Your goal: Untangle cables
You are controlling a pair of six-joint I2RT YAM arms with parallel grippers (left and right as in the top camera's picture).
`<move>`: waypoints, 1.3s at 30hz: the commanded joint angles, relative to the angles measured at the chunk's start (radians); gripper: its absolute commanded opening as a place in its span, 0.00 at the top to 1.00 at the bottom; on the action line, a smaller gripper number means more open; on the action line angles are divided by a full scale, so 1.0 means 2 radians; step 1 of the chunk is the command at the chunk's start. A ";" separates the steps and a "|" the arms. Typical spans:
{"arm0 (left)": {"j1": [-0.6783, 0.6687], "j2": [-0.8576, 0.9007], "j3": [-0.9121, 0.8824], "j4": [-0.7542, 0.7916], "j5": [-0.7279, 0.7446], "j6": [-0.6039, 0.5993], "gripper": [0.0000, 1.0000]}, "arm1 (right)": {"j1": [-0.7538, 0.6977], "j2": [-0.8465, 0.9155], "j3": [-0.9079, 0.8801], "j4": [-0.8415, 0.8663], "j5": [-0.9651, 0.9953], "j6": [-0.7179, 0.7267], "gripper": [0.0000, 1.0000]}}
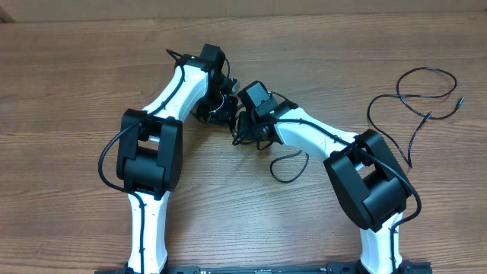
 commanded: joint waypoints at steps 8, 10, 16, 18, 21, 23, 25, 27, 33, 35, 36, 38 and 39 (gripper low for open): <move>-0.003 0.022 -0.010 0.006 -0.019 0.001 0.57 | -0.069 -0.008 0.006 -0.010 -0.219 -0.028 0.96; -0.003 0.023 -0.010 0.008 -0.018 0.001 0.57 | -0.080 -0.008 0.006 -0.013 -0.235 -0.028 0.96; -0.006 0.025 -0.010 0.005 0.003 0.001 0.57 | -0.098 -0.008 0.006 -0.006 -0.300 -0.028 0.96; -0.007 0.025 -0.010 -0.007 0.004 0.001 0.54 | -0.098 -0.008 0.006 -0.009 -0.300 -0.045 0.96; -0.007 0.025 -0.010 -0.023 0.012 0.001 0.57 | -0.096 -0.008 0.006 -0.021 -0.293 -0.098 0.91; -0.007 0.025 -0.010 -0.031 0.013 0.001 0.65 | -0.093 -0.008 0.006 -0.031 -0.269 -0.098 0.88; -0.007 0.025 -0.011 -0.031 0.007 0.001 0.73 | -0.092 -0.008 0.006 -0.036 -0.236 -0.098 0.86; -0.007 0.025 -0.017 -0.022 0.006 -0.003 0.75 | -0.092 -0.008 0.006 -0.036 -0.213 -0.098 0.83; -0.007 0.025 -0.037 0.002 -0.004 -0.033 0.89 | -0.087 -0.008 0.006 -0.033 -0.203 -0.130 0.69; -0.007 0.025 -0.037 0.003 -0.004 -0.033 0.84 | -0.081 -0.008 0.006 -0.031 -0.203 -0.141 0.66; -0.007 0.025 -0.037 0.003 -0.004 -0.033 0.79 | -0.078 -0.008 0.006 -0.028 -0.203 -0.147 0.65; -0.007 0.025 -0.037 0.005 -0.004 -0.033 0.77 | -0.069 -0.008 0.006 -0.024 -0.192 -0.150 0.64; -0.007 0.025 -0.037 0.006 -0.004 -0.033 0.78 | -0.064 -0.008 0.006 -0.023 -0.181 -0.152 0.64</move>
